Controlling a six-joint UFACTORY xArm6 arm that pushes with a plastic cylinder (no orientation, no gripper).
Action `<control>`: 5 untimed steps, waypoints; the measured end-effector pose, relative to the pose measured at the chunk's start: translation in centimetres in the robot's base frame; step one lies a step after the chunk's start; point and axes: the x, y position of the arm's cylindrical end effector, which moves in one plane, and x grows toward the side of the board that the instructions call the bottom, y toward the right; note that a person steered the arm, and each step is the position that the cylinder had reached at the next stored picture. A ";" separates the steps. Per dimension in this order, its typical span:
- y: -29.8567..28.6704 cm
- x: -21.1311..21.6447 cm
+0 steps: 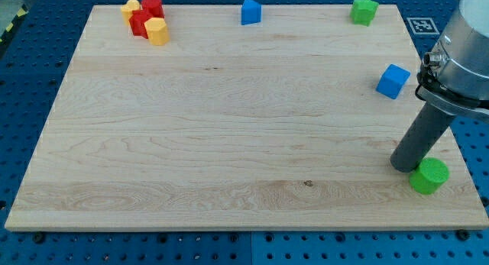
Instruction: Keep arm at center of the board
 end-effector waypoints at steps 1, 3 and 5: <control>-2.6 -0.7; -7.6 -2.3; -7.7 -3.0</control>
